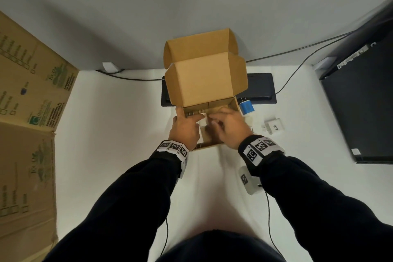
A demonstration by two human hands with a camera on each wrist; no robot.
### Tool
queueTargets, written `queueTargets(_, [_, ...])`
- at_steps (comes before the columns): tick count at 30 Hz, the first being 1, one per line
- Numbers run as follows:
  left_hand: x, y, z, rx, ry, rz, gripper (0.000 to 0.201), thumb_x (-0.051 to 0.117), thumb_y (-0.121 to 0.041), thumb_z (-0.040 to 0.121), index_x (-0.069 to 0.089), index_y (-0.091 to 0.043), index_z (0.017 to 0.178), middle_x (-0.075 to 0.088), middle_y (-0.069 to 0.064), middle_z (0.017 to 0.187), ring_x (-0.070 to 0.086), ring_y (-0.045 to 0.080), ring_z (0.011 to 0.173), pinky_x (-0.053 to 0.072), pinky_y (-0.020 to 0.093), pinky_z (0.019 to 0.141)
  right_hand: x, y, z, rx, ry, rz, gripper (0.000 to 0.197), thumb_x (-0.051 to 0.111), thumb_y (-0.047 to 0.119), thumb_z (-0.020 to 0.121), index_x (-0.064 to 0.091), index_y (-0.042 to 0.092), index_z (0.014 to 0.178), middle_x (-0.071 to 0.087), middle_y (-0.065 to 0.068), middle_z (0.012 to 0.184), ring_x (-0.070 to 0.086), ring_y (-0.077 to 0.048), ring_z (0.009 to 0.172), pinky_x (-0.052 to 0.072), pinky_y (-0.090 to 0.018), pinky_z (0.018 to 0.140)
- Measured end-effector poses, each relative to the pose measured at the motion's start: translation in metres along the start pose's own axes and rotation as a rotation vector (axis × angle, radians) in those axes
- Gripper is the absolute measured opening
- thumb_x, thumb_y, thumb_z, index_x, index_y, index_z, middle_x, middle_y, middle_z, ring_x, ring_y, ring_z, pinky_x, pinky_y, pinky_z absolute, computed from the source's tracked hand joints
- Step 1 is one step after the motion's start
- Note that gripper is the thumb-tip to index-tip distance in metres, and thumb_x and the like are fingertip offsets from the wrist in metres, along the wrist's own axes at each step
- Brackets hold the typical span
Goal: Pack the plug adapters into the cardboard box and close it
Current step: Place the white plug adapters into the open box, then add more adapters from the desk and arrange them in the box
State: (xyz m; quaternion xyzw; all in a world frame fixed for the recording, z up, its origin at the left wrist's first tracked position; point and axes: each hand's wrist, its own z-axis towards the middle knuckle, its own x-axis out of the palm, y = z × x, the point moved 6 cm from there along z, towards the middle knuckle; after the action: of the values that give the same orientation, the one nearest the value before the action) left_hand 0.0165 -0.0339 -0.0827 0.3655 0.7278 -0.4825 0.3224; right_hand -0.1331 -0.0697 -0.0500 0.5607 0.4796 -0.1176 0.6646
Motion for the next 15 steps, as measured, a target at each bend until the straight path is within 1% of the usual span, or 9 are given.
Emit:
queueTargets(2, [0.000,0.004,0.001,-0.001,-0.003,0.000,0.036,0.055,-0.020,0.096,0.064,-0.036,0.127,0.026,0.011,0.145,0.054,0.036,0.108,0.051,0.049,0.099,-0.023,-0.011,-0.013,0.026,-0.160,0.033,0.018,0.060,0.010,0.092,0.072,0.011,0.105,0.060,0.000,0.098,0.053,-0.013,0.085,0.045,-0.027,0.080])
queueTargets(3, [0.001,0.004,0.002,0.002,-0.006,0.005,0.036,0.055,-0.021,0.096,0.064,-0.036,0.127,0.026,0.011,0.145,0.055,0.036,0.108,0.051,0.049,0.099,-0.035,-0.023,-0.020,0.081,-0.239,0.024,0.016,0.060,0.010,0.091,0.072,0.011,0.102,0.059,-0.001,0.096,0.054,-0.016,0.083,0.045,-0.027,0.077])
queueTargets(4, [0.001,0.005,0.002,-0.001,-0.010,0.009,0.035,0.055,-0.023,0.096,0.064,-0.036,0.127,0.026,0.011,0.146,0.055,0.036,0.108,0.051,0.049,0.099,-0.044,-0.038,-0.027,0.149,-0.305,0.011,0.015,0.061,0.010,0.090,0.072,0.011,0.101,0.059,-0.004,0.097,0.056,-0.020,0.085,0.046,-0.028,0.077])
queueTargets(5, [0.002,0.005,0.003,-0.007,-0.014,0.008,0.034,0.056,-0.025,0.096,0.065,-0.036,0.127,0.026,0.011,0.146,0.055,0.036,0.108,0.051,0.049,0.099,-0.053,-0.054,-0.035,0.232,-0.344,-0.011,0.016,0.061,0.011,0.091,0.072,0.011,0.102,0.060,-0.007,0.101,0.058,-0.024,0.091,0.045,-0.028,0.080])
queueTargets(7, [0.002,0.003,0.004,-0.019,-0.015,-0.005,0.031,0.059,-0.030,0.095,0.066,-0.036,0.125,0.026,0.011,0.146,0.056,0.037,0.110,0.050,0.049,0.100,-0.063,-0.083,-0.049,0.386,-0.329,-0.092,0.020,0.059,0.015,0.092,0.070,0.012,0.109,0.059,-0.012,0.113,0.054,-0.030,0.108,0.042,-0.031,0.088])
queueTargets(9, [0.003,0.004,0.005,-0.035,-0.016,-0.017,0.030,0.063,-0.031,0.094,0.067,-0.036,0.124,0.027,0.010,0.147,0.056,0.037,0.112,0.050,0.049,0.102,-0.066,-0.104,-0.060,0.486,-0.248,-0.177,0.024,0.059,0.019,0.092,0.068,0.013,0.114,0.055,-0.015,0.122,0.048,-0.034,0.117,0.043,-0.037,0.094])
queueTargets(12, [0.003,0.006,0.007,-0.056,-0.028,-0.037,0.029,0.066,-0.031,0.093,0.069,-0.036,0.122,0.024,0.007,0.151,0.056,0.035,0.116,0.049,0.047,0.104,-0.066,-0.117,-0.075,0.538,-0.206,-0.205,0.028,0.064,0.026,0.090,0.069,0.013,0.114,0.052,-0.016,0.125,0.043,-0.036,0.120,0.048,-0.044,0.097])
queueTargets(13, [0.003,0.007,0.008,-0.058,-0.031,-0.043,0.028,0.066,-0.030,0.093,0.070,-0.035,0.121,0.023,0.006,0.152,0.056,0.035,0.117,0.049,0.047,0.104,-0.064,-0.117,-0.079,0.522,-0.206,-0.200,0.030,0.065,0.027,0.088,0.069,0.012,0.113,0.052,-0.016,0.124,0.044,-0.036,0.119,0.048,-0.045,0.097])
queueTargets(15, [0.004,0.008,0.010,-0.062,-0.033,-0.050,0.027,0.067,-0.029,0.093,0.071,-0.034,0.119,0.021,0.005,0.154,0.055,0.034,0.117,0.049,0.045,0.104,-0.059,-0.113,-0.084,0.475,-0.187,-0.173,0.034,0.068,0.031,0.086,0.069,0.011,0.113,0.054,-0.014,0.120,0.052,-0.035,0.112,0.049,-0.042,0.095])
